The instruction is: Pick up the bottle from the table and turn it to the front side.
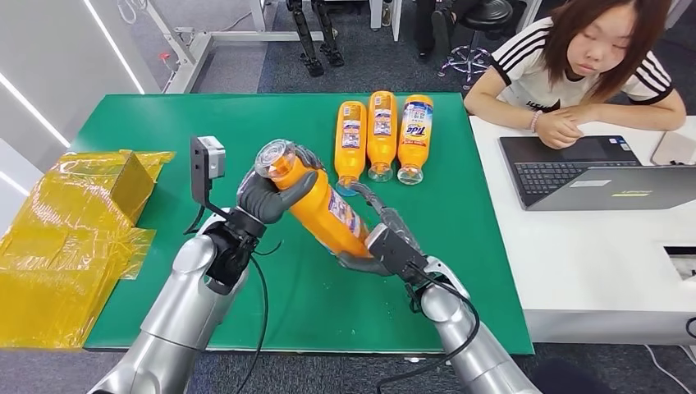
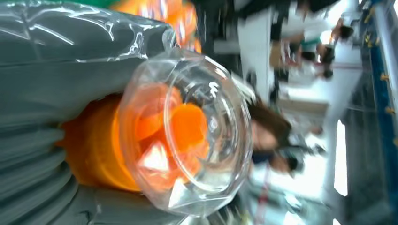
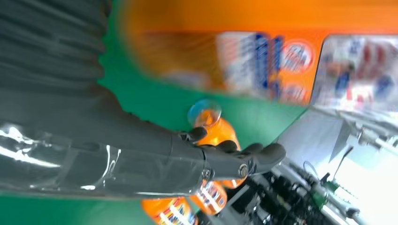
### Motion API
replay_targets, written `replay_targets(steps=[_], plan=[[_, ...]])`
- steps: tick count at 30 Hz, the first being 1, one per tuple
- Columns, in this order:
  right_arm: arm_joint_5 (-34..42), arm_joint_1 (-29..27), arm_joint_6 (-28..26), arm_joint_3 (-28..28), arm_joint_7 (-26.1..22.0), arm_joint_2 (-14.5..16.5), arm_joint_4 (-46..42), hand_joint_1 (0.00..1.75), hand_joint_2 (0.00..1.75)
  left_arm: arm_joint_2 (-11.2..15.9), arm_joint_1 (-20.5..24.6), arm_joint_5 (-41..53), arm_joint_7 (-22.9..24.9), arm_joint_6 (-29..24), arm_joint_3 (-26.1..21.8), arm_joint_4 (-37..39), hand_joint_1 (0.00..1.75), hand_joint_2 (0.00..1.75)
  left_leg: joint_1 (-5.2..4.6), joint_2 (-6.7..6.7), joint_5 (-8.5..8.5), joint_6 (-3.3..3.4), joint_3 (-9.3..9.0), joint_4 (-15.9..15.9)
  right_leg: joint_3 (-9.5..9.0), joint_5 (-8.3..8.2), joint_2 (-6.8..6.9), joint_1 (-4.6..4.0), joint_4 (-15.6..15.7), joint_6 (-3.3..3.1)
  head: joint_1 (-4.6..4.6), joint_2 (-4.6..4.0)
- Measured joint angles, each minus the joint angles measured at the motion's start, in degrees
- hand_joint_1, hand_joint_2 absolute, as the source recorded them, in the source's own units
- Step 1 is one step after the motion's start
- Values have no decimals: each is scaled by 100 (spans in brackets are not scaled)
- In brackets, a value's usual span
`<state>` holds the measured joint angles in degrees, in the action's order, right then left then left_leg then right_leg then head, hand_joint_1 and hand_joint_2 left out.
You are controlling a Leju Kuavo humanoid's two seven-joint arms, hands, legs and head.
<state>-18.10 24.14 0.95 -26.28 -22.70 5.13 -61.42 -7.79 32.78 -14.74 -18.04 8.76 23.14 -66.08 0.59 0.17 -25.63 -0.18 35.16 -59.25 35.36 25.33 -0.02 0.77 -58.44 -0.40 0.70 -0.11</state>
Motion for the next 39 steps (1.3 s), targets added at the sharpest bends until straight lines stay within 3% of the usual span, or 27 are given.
replay_targets(steps=[4,10,13,17,25,32,39], plan=[[12,-168,8,77,5,-121,-221,0,175,247,244,1901,-267,-881,1,129,175,175,1,-3,1,-1,-1,0,1,0,-3,0,-2,0,-1,0],[-60,-460,1,160,0,-352,-747,0,175,703,631,4645,-205,-2139,79,309,175,175,1,-5,1,-1,-1,0,4,0,-6,-1,-4,0,0,0],[-75,-664,-5,193,-4,-473,-1099,0,175,947,734,5999,48,-2723,223,356,175,175,1,-6,0,0,0,1,4,1,-7,-1,-2,0,-1,0],[-138,-960,-88,258,-89,-603,-1498,0,175,1281,784,8410,795,-3352,512,392,175,175,0,-7,-2,1,1,1,4,1,-8,0,0,1,-1,0],[-211,-1401,-311,399,-186,-711,-1955,0,175,1639,791,10347,1681,-2971,1008,592,175,175,0,-7,-2,1,0,1,4,1,-7,0,1,1,0,0],[-254,-1914,-427,709,-181,-756,-2387,0,175,1859,719,10437,1849,-2312,1329,1148,175,175,0,-13,-6,-3,1,3,5,2,-13,0,0,0,-1,0],[-347,-2282,-421,925,-180,-769,-2631,0,175,2034,351,10444,2068,-1725,1371,1922,175,175,1,-17,-11,-10,1,5,7,8,-18,-1,0,-1,0,0]])
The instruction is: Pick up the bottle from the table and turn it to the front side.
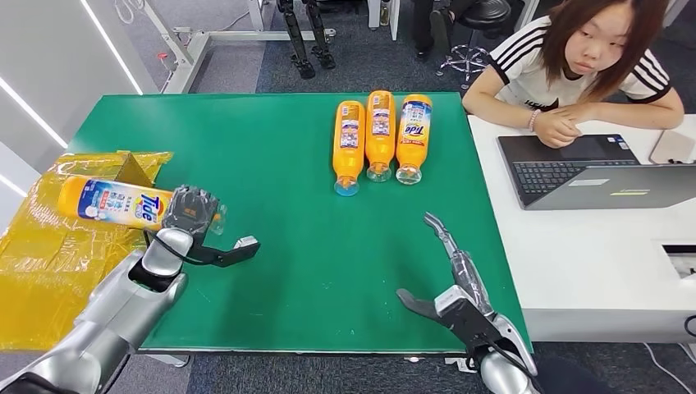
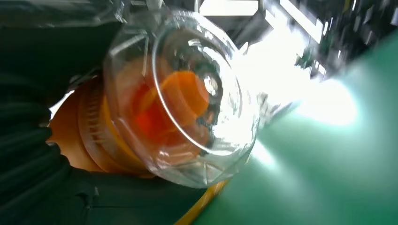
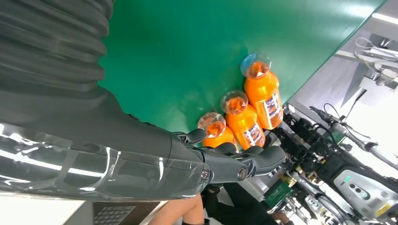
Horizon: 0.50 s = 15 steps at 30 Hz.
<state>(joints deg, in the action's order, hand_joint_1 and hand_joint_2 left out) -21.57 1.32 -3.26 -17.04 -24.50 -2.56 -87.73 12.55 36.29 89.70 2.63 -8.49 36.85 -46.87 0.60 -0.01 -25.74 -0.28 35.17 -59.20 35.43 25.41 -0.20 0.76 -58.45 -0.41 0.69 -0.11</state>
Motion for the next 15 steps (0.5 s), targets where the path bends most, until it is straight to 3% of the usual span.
replay_targets(steps=[7,13,14,15], plan=[[-90,-112,26,87,31,-4,-38,0,175,34,-91,2,524,399,-2,723,175,175,0,2,0,0,2,0,-2,0,3,0,0,1,-1,0],[-123,15,96,86,31,-4,45,0,175,63,-77,1,513,165,-43,1033,175,175,0,4,0,0,-3,0,-7,0,5,1,-1,1,-1,0],[-123,38,111,86,28,-4,57,0,175,66,-76,1,502,124,-50,1059,173,175,0,4,0,-1,-4,0,-8,0,5,0,-2,1,-1,0],[-122,58,124,85,25,-4,67,0,175,69,-76,1,489,72,-52,1077,157,175,0,4,0,-1,-4,0,-8,0,6,0,-3,0,0,0]])
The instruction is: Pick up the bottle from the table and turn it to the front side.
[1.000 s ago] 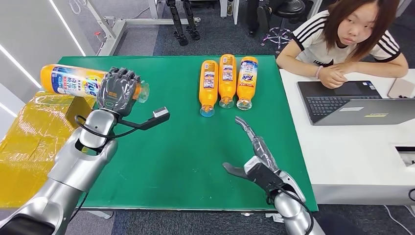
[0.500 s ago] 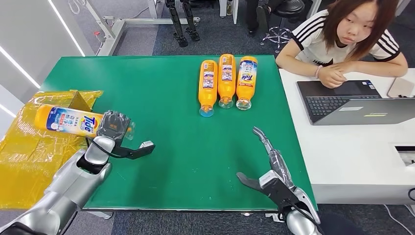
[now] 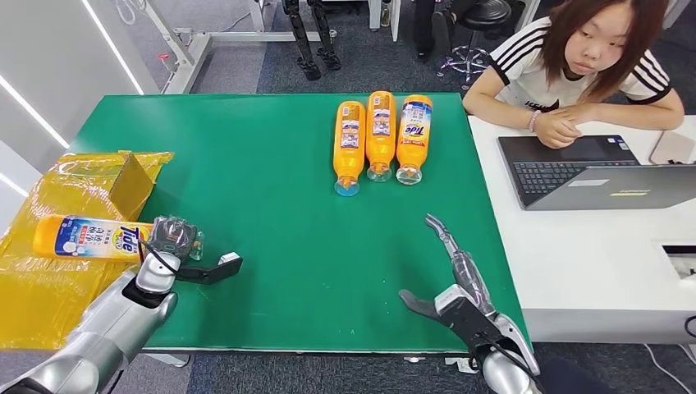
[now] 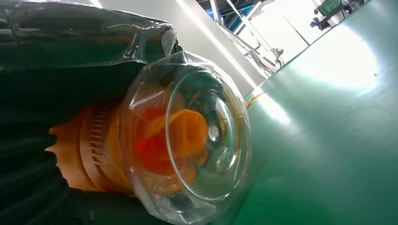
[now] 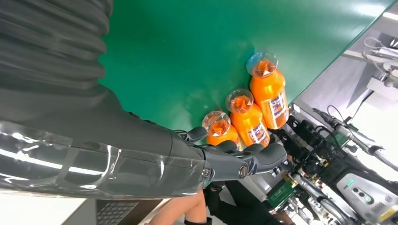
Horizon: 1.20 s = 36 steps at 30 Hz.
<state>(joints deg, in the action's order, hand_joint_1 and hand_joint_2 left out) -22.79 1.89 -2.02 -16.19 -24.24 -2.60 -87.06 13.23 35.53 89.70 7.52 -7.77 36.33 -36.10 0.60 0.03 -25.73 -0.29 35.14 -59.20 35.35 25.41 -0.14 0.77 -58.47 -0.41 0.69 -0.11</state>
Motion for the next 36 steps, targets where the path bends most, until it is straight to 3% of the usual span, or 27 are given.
replay_targets(steps=[3,4,10,16,23,29,36], plan=[[31,91,67,-25,-16,0,41,0,175,22,-12,-22,-189,-314,-7,53,27,175,1,0,1,-1,-1,0,0,-1,0,0,-3,-1,0,0],[51,141,95,-43,-18,-1,60,0,175,28,-19,-47,-312,-456,-23,79,0,175,1,-1,2,-2,-2,0,0,-1,-1,0,-4,-1,0,0],[271,461,193,-199,46,-68,121,0,175,2,-29,-439,-1145,-1135,-329,178,0,175,1,2,4,-2,-3,0,-2,-1,4,0,-4,-1,0,0],[414,549,191,-304,94,-177,126,0,175,-69,-6,-1265,-2009,-986,-794,181,0,175,-2,8,4,-1,-6,0,-7,0,11,1,-2,-1,1,0],[452,557,186,-366,93,-240,127,0,175,-169,-53,-1878,-2419,-1004,-1086,185,0,175,-1,14,4,-1,-6,0,-9,0,18,1,-2,0,0,0],[532,545,172,-378,97,-245,162,0,175,-504,-439,-4038,-3233,-977,-1566,-153,0,175,-1,14,4,0,-5,-2,-7,0,16,1,1,0,-1,0],[719,500,58,-427,-23,-243,355,0,175,-888,-1265,-6906,-3885,-1259,-1952,-1988,0,175,-2,5,-4,4,0,-2,-3,3,5,1,6,3,0,0]])
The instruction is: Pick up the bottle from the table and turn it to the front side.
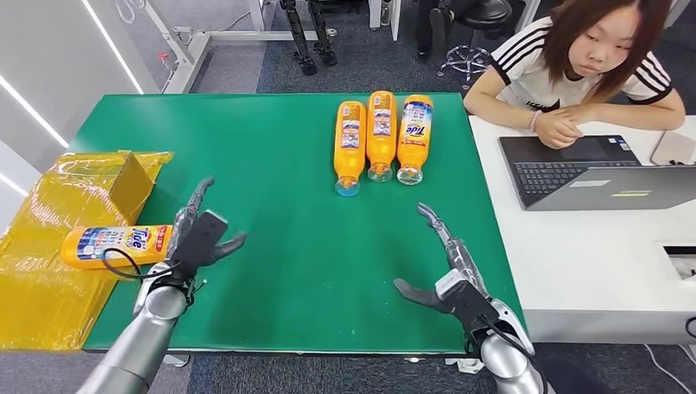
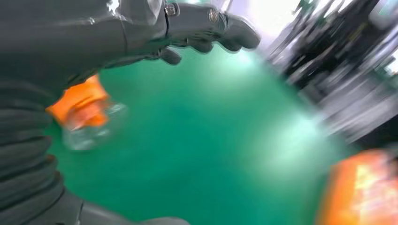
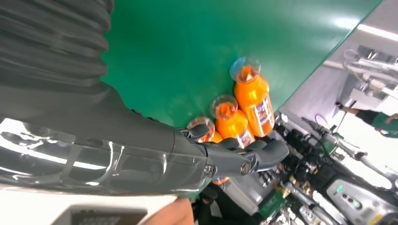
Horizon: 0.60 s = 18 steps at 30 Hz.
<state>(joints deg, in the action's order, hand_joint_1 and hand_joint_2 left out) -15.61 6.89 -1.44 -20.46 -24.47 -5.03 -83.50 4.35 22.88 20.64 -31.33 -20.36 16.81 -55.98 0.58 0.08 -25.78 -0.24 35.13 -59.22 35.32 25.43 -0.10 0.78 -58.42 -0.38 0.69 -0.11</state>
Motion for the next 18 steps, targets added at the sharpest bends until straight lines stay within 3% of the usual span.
replay_targets(steps=[11,18], plan=[[365,-152,-310,-144,-293,138,298,0,175,-470,-615,-1857,-816,-476,35,-2118,0,175,2,11,1,-1,0,0,0,2,13,-1,0,3,0,0],[1183,-1031,-1129,-149,-561,617,-490,0,175,-977,-965,-1959,-637,-458,1039,-2434,0,175,-1,24,-18,6,4,-1,-3,18,24,1,3,9,0,0]])
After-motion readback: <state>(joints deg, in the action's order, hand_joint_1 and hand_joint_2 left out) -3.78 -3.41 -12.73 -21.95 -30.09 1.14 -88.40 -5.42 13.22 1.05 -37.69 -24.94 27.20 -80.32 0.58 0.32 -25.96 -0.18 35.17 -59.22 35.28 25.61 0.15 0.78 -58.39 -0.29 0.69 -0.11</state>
